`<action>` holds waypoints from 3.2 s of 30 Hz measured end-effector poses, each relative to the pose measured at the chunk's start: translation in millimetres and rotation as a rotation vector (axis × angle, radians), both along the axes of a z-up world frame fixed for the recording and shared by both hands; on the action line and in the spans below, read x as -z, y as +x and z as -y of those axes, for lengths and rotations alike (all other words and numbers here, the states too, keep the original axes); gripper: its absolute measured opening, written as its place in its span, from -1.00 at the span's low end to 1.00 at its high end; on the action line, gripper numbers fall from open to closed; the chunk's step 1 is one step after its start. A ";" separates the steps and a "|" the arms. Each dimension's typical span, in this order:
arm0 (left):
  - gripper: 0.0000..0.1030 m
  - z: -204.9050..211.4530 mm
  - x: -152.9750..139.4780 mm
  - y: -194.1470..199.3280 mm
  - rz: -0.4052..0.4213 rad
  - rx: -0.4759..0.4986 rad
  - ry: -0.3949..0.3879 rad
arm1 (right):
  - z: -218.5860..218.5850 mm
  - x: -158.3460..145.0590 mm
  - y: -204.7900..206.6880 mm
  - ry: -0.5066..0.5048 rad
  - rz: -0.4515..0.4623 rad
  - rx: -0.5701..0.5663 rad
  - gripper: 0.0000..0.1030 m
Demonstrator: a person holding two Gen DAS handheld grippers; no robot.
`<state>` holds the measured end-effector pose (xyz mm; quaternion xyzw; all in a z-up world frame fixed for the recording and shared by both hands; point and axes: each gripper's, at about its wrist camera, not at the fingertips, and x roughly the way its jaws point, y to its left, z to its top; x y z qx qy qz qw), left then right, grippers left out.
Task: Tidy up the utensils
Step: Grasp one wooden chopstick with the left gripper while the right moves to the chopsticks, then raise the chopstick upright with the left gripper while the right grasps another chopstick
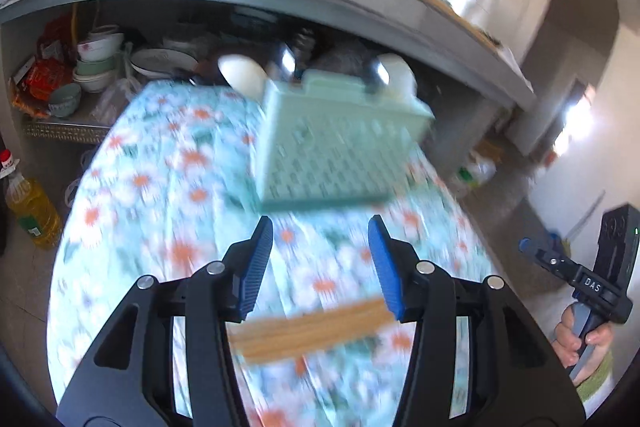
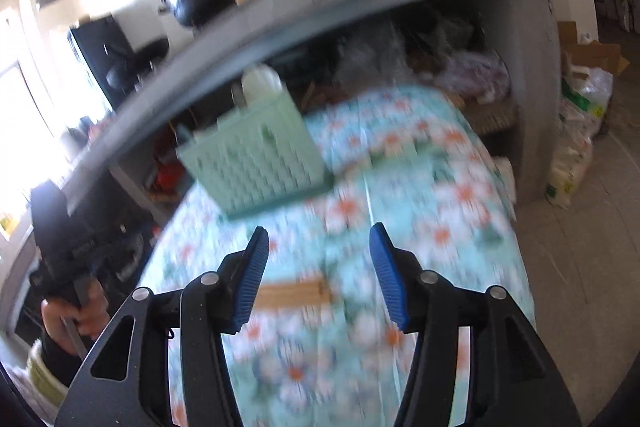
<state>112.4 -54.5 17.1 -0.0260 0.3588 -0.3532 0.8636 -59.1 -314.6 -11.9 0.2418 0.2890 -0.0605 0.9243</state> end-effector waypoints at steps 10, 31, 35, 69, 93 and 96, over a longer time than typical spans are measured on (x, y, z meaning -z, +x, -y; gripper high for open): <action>-0.10 68.8 63.8 -96.6 0.229 0.253 0.401 | -2.7 69.0 -29.4 0.138 -0.204 0.052 0.00; -0.83 117.2 100.6 -136.7 0.624 0.474 0.928 | 16.4 93.5 -33.1 0.298 -0.131 0.001 0.00; -0.84 107.0 97.5 -146.8 0.505 0.492 0.942 | 17.9 93.6 -35.9 0.312 -0.120 0.003 0.00; -0.72 165.0 90.5 -150.1 0.510 0.746 0.780 | 36.1 104.6 -37.5 0.469 -0.103 0.002 0.00; -0.88 108.7 -19.5 -107.1 0.626 0.254 0.527 | 27.7 87.5 -29.6 0.528 -0.050 -0.025 0.00; -0.89 93.7 -33.4 -96.0 0.602 0.163 0.474 | 22.1 83.8 -20.6 0.548 -0.036 -0.047 -0.07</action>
